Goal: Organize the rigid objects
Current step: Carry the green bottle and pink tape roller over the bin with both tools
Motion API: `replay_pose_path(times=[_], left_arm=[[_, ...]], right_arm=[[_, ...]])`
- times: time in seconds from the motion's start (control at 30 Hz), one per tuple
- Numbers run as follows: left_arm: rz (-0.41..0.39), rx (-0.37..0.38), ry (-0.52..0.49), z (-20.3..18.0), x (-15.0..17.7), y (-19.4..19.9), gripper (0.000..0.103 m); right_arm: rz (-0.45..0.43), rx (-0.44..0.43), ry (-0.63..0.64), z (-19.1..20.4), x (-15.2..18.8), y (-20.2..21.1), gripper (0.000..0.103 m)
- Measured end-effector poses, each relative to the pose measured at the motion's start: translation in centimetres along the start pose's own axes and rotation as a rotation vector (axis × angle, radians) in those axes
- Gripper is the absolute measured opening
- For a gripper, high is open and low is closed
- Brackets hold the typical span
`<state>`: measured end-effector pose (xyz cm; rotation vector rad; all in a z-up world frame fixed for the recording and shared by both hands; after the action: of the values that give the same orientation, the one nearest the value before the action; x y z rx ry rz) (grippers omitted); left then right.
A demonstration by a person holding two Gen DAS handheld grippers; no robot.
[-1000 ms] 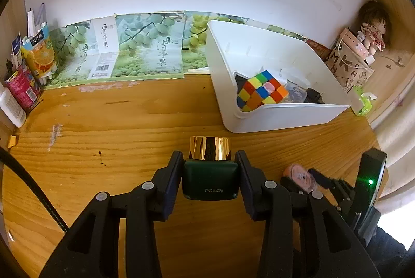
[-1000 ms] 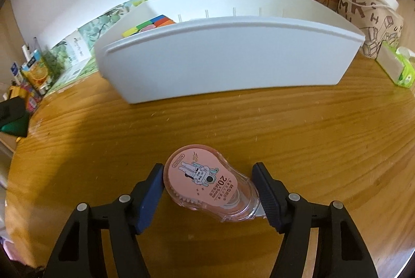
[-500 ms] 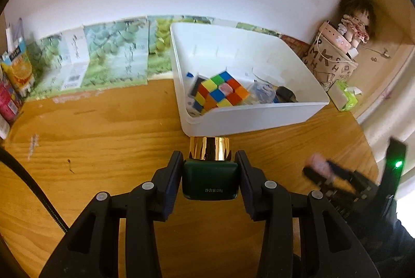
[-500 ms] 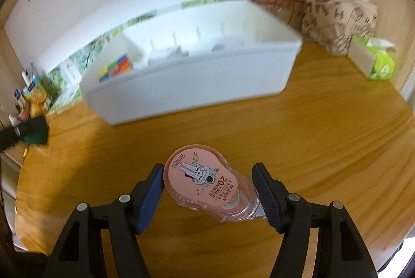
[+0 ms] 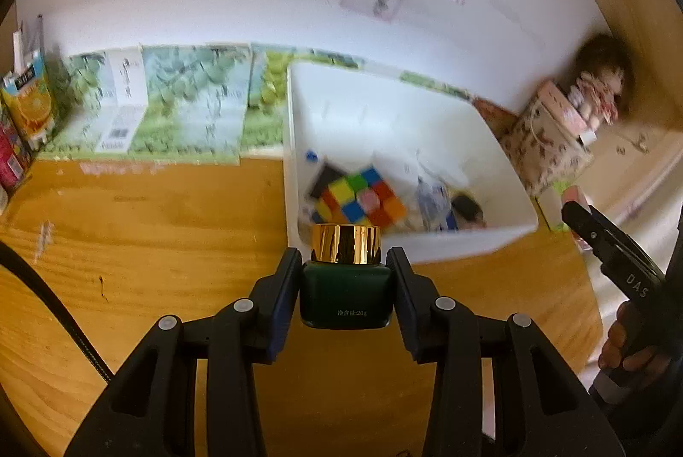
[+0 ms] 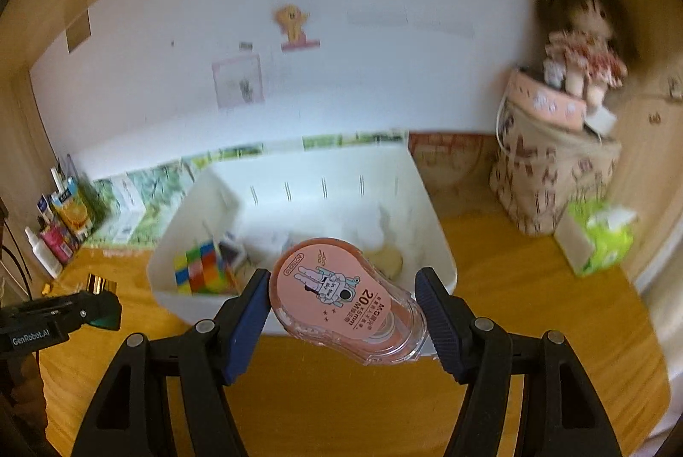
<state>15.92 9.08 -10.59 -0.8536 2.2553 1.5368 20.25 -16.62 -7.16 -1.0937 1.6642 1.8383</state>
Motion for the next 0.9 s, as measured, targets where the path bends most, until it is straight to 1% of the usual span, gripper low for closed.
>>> replay_pose_path(times=[0.13, 0.27, 0.43, 0.53, 0.67, 0.9], left_arm=[[-0.050, 0.008, 0.002, -0.7, -2.3, 0.1, 0.045], [-0.109, 0.017, -0.019, -1.9, -4.5, 0.1, 0.045], [-0.148, 0.024, -0.052, -3.0, -6.1, -0.9, 0.045], [-0.172, -0.011, -0.090, -3.5, -6.4, -2.1, 0.045], [-0.153, -0.020, -0.074, -3.5, -6.4, -4.1, 0.045], [-0.114, -0.028, -0.079, -4.1, -6.3, -6.5, 0.045]], right_arm=[[-0.040, -0.019, -0.005, -0.6, -1.9, -0.7, 0.069], [-0.086, -0.051, -0.023, -1.1, -3.4, -1.6, 0.069], [-0.109, -0.087, -0.001, -1.0, -3.7, -3.4, 0.069], [-0.124, -0.126, -0.010, -1.0, -3.5, -4.8, 0.069], [-0.101, -0.159, -0.023, -1.0, -2.8, -7.1, 0.069], [-0.034, -0.177, -0.045, -1.1, -1.6, -10.4, 0.069]])
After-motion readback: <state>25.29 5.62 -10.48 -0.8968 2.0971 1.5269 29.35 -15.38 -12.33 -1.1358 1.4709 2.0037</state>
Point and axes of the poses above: each gripper's, at about its wrist camera, not at the fingertips, and y roughly against the way its jaws point, z to its left, x to its underside, the point moved 4 cm from there along -y, roughly the way its jaws point, and after that the axes turned 7 degrees about y, right-handed, at the moved point
